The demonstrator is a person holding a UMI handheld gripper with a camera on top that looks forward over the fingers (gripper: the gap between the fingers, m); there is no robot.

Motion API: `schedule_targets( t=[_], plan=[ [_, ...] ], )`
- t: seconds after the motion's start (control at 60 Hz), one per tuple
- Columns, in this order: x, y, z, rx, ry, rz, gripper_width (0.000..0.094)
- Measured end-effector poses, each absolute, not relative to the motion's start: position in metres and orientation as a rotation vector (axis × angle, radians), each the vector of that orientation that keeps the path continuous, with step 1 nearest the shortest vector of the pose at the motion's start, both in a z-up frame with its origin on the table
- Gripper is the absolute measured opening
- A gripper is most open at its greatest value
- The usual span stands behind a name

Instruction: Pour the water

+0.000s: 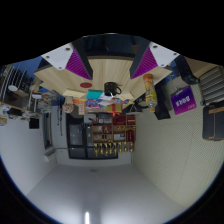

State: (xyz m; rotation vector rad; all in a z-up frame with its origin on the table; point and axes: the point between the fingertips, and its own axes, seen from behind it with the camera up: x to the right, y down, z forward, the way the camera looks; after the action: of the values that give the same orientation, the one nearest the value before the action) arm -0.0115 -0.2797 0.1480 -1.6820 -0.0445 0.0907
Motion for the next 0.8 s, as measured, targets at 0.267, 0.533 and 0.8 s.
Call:
schedule_targets(
  t=[0.267, 0.533, 0.8],
  plan=[
    [-0.03, -0.287, 0.142, -1.692, -0.053, 0.1, 0.083],
    [-0.119, -0.231, 0.112, -1.708, -0.162, 0.148, 0.0827],
    [-0.225, -0.121, 0.098, -1.649, -0.205, 0.159, 0.0812]
  ],
)
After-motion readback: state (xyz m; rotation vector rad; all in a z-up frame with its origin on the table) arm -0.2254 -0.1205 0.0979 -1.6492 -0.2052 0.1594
